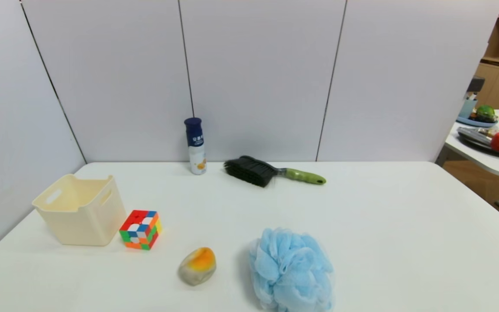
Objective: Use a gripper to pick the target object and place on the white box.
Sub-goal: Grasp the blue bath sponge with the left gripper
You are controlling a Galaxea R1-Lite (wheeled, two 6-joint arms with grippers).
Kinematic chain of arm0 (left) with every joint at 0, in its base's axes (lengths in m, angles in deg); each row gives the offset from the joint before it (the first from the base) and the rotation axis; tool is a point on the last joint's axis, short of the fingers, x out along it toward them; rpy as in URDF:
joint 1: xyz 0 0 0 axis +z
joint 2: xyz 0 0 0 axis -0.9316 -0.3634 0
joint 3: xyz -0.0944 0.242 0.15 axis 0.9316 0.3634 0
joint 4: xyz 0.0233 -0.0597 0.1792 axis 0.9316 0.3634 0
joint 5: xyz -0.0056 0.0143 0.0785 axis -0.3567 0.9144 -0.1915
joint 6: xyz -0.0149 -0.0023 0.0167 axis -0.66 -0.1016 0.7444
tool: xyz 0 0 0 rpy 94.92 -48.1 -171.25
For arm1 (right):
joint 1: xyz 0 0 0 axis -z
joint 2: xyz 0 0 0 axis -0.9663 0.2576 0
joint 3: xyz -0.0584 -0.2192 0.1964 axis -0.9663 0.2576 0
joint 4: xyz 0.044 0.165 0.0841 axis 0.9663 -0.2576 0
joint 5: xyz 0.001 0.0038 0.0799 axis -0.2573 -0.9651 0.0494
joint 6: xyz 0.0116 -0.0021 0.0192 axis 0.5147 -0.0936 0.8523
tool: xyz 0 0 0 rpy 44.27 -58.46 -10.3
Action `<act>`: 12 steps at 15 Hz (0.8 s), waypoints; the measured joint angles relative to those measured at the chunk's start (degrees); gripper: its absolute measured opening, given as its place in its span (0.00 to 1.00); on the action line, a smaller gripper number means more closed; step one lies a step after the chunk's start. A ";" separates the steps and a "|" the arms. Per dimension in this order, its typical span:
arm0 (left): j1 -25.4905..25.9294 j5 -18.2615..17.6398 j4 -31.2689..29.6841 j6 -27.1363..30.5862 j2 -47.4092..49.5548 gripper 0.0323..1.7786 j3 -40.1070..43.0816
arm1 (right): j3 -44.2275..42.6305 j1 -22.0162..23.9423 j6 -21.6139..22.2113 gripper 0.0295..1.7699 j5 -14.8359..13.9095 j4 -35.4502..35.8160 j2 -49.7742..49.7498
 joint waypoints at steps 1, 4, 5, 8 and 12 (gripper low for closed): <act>0.00 0.00 0.00 0.02 0.00 0.95 0.00 | 0.00 0.00 0.00 0.96 0.02 0.00 0.00; 0.00 0.02 0.00 0.02 0.00 0.95 0.00 | 0.00 0.02 -0.02 0.96 0.02 0.00 0.00; 0.00 0.00 0.00 0.00 0.00 0.95 0.00 | 0.00 0.02 -0.02 0.96 0.05 -0.02 0.00; 0.00 0.02 0.00 0.02 0.00 0.95 0.00 | 0.00 0.02 -0.02 0.96 0.02 -0.02 0.00; 0.00 0.02 0.00 -0.35 0.00 0.95 0.00 | 0.00 0.00 -0.02 0.96 0.02 -0.02 0.00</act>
